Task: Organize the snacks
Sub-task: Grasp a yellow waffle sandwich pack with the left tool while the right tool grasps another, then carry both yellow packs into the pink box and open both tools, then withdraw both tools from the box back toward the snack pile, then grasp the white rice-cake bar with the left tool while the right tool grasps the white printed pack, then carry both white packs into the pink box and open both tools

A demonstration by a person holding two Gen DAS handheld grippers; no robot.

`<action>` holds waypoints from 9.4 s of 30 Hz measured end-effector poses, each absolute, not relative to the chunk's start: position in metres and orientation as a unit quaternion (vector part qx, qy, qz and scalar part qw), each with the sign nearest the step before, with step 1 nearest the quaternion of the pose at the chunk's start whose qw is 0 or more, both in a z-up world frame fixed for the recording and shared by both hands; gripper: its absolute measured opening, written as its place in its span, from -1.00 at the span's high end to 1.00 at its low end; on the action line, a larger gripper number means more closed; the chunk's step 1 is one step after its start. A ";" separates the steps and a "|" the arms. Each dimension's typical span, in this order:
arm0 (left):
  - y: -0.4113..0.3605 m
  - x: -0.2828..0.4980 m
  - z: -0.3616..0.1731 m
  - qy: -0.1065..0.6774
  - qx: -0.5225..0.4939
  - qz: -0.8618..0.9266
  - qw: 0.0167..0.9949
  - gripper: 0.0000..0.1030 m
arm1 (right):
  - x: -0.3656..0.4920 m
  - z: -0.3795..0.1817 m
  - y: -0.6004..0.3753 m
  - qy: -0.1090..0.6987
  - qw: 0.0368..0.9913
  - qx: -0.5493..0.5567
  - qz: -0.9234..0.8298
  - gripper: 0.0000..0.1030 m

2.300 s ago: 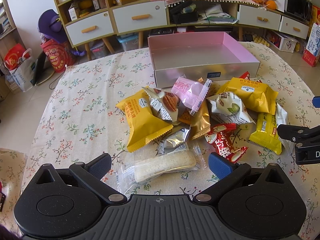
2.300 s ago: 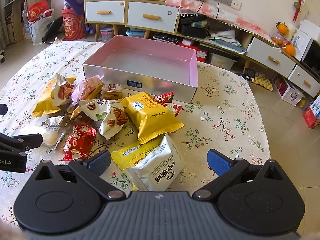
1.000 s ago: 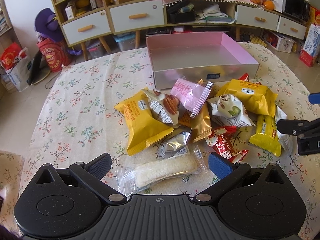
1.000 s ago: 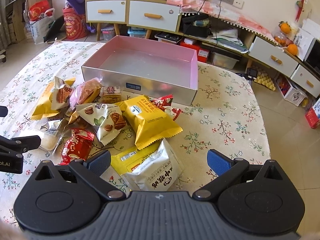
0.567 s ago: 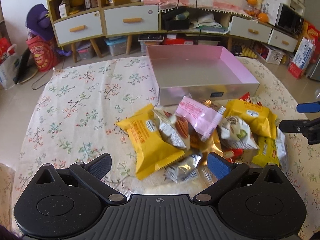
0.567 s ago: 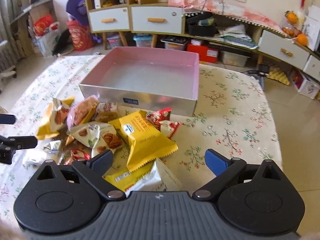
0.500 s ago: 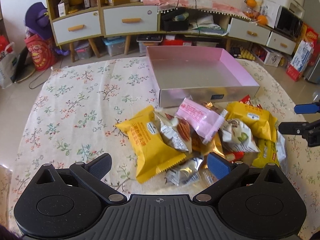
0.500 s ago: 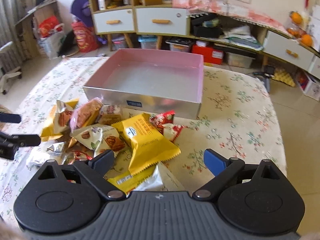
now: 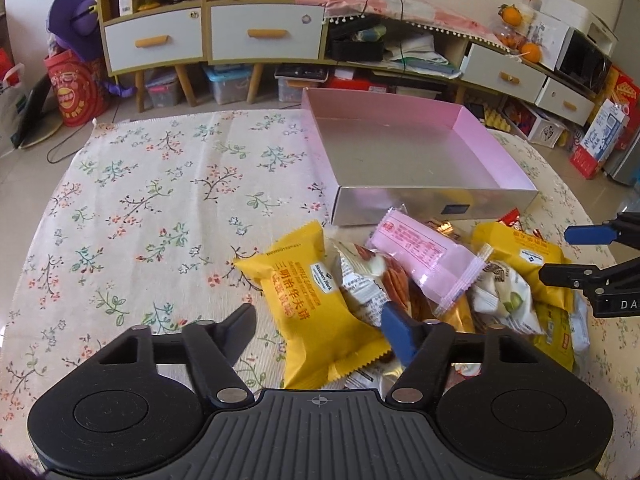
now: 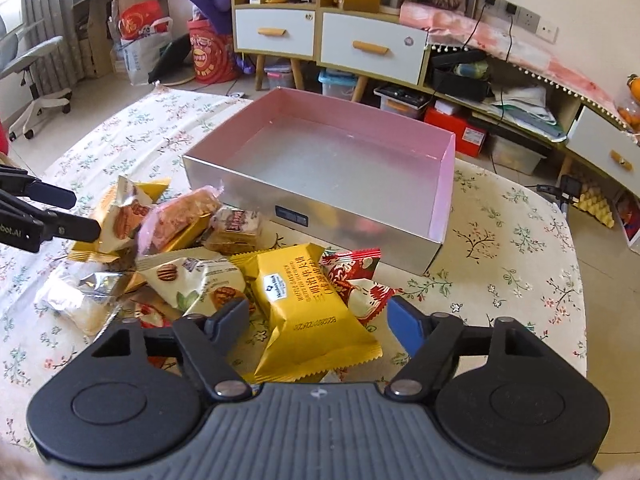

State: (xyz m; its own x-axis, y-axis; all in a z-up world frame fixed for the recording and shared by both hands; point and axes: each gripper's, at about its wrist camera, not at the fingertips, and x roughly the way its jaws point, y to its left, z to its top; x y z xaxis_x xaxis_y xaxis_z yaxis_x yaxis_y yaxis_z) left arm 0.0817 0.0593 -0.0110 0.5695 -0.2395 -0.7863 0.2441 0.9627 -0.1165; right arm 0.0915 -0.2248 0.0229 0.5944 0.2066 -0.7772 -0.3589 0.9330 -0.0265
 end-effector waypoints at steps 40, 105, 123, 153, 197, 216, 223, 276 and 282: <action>0.062 0.098 -0.015 0.460 -0.007 -0.075 0.885 0.33 | 0.092 0.026 -0.196 0.420 0.885 -0.130 0.152 0.29; -0.045 0.230 -0.007 0.380 0.086 -0.153 0.908 -0.43 | 0.220 0.028 -0.223 0.362 0.922 -0.117 0.073 -0.33; -0.033 0.150 0.030 0.377 0.084 -0.164 0.907 -0.70 | 0.154 0.068 -0.219 0.339 0.931 -0.108 0.079 -0.64; 0.024 0.039 -0.001 0.396 0.107 -0.202 0.889 -0.94 | 0.054 0.031 -0.239 0.382 0.916 -0.069 0.103 -0.99; 0.022 0.019 -0.042 0.471 0.135 -0.275 0.827 -0.37 | 0.030 -0.027 -0.276 0.539 0.832 -0.070 0.109 -0.68; 0.004 0.019 -0.040 0.460 0.155 -0.260 0.835 0.60 | 0.025 -0.017 -0.258 0.520 0.837 -0.103 0.137 0.15; 0.004 0.015 -0.031 0.462 0.155 -0.272 0.830 0.67 | 0.025 -0.010 -0.255 0.508 0.844 -0.107 0.135 0.15; -0.010 0.021 -0.043 0.508 0.154 -0.244 0.811 0.41 | 0.049 0.022 -0.204 0.474 0.854 -0.091 0.194 0.15; -0.013 0.018 -0.039 0.500 0.168 -0.243 0.814 0.69 | 0.050 0.022 -0.206 0.474 0.855 -0.089 0.189 0.15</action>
State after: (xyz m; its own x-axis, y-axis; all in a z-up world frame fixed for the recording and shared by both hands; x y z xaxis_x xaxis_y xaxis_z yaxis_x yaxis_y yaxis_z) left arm 0.0176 -0.0127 -0.0385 0.3823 -0.2278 -0.8955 0.5632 0.8258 0.0303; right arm 0.0495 -0.2063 0.0220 0.4781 0.2389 -0.8452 -0.4087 0.9123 0.0266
